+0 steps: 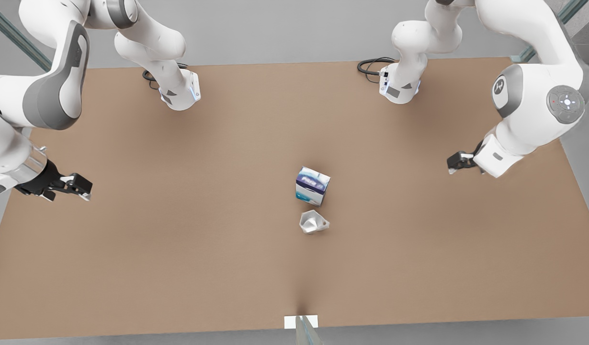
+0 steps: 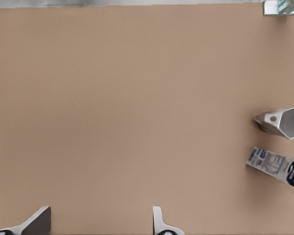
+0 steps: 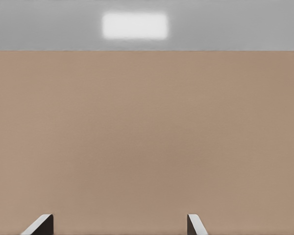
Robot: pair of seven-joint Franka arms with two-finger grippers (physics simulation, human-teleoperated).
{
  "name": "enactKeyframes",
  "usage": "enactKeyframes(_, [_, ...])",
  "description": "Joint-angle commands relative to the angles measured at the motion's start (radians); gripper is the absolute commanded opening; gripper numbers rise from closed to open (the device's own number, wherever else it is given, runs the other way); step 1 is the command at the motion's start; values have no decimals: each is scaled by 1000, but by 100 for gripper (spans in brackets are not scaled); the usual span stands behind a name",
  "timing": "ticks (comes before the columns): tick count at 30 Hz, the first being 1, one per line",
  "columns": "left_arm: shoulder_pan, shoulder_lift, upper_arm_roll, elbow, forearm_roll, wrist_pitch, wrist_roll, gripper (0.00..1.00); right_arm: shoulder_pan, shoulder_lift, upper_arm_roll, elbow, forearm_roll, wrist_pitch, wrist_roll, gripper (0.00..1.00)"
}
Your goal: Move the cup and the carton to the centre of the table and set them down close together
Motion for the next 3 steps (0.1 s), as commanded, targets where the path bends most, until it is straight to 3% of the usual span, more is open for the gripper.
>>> enactKeyframes(1, [15,-1,0,-3,95,1,0,100,-2,0,0,0,0,0,0,100])
enactKeyframes(3, [15,9,0,-2,95,-34,2,100,-1,-5,0,0,0,0,0,100])
